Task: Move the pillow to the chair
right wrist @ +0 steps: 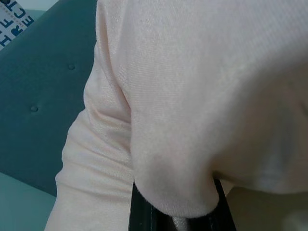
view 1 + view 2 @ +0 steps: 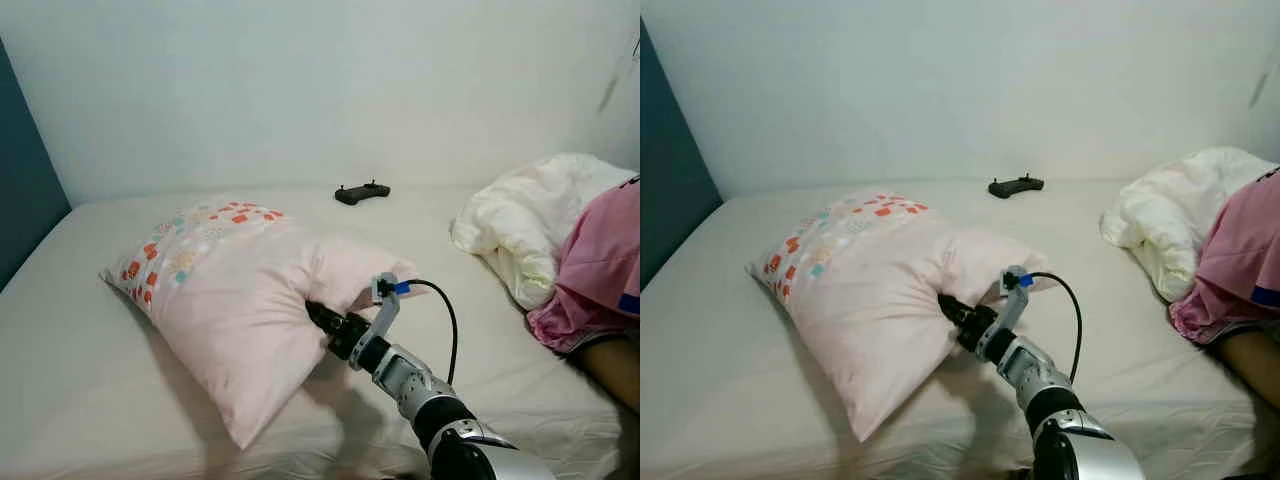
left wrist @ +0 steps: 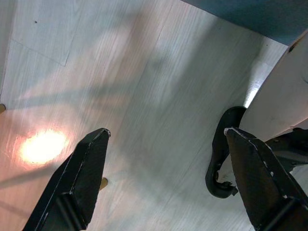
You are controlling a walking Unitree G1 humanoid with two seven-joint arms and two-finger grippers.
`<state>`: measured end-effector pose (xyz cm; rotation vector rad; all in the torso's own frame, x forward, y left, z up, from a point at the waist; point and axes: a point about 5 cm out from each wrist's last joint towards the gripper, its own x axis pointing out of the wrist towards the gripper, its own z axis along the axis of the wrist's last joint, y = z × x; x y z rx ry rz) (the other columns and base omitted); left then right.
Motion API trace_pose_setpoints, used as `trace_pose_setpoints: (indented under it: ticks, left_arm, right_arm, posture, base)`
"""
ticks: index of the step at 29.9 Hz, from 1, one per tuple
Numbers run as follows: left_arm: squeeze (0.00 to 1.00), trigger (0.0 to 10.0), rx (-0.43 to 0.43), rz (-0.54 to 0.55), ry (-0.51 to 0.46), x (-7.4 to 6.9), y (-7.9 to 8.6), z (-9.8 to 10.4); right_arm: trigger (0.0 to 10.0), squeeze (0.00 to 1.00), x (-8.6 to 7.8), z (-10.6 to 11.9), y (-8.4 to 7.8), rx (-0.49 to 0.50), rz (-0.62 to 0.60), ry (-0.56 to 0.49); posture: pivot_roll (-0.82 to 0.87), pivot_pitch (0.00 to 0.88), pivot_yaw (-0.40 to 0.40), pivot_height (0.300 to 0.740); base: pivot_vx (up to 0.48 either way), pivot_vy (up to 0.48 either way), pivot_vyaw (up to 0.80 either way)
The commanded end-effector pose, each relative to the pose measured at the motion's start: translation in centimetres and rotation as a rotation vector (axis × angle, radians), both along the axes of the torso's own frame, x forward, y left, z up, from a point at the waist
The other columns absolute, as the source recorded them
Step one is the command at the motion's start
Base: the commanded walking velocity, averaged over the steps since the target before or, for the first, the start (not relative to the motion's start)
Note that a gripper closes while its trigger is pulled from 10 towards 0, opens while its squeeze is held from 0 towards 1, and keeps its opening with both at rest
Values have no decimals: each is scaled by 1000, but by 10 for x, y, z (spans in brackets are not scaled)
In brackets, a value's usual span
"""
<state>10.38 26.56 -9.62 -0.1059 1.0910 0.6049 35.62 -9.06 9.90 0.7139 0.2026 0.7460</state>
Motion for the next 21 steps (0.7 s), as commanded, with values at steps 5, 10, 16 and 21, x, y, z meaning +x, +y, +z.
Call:
trace_pose_setpoints:
  ticks: [5, 10, 16, 21]
  left_arm:
    - [0, 10000, -14, -21, 21, -5, -5, -3]
    - [0, 10000, -18, -25, 23, -5, -4, -3]
    - [0, 10000, -19, -31, 22, -4, -4, -2]
    - [0, 10000, -32, -17, 25, -5, -5, -3]
  right_arm:
    - [0, 0, 5, 10, 1, 25, -4, -38]
    - [0, 0, 5, 10, 1, 26, -10, -35]
    - [0, 0, 5, 10, 2, 28, -22, -29]
    - [0, 0, 5, 10, 2, 27, -22, -26]
  posture:
    - [81, 13, -50, 564]
    - [82, 10, -44, 588]
    - [88, 11, -43, 613]
    - [92, 9, -45, 627]
  base:
    - [0, 0, 0]
    - [0, 0, 0]
    - [0, 0, 0]
    - [-67, 0, 0]
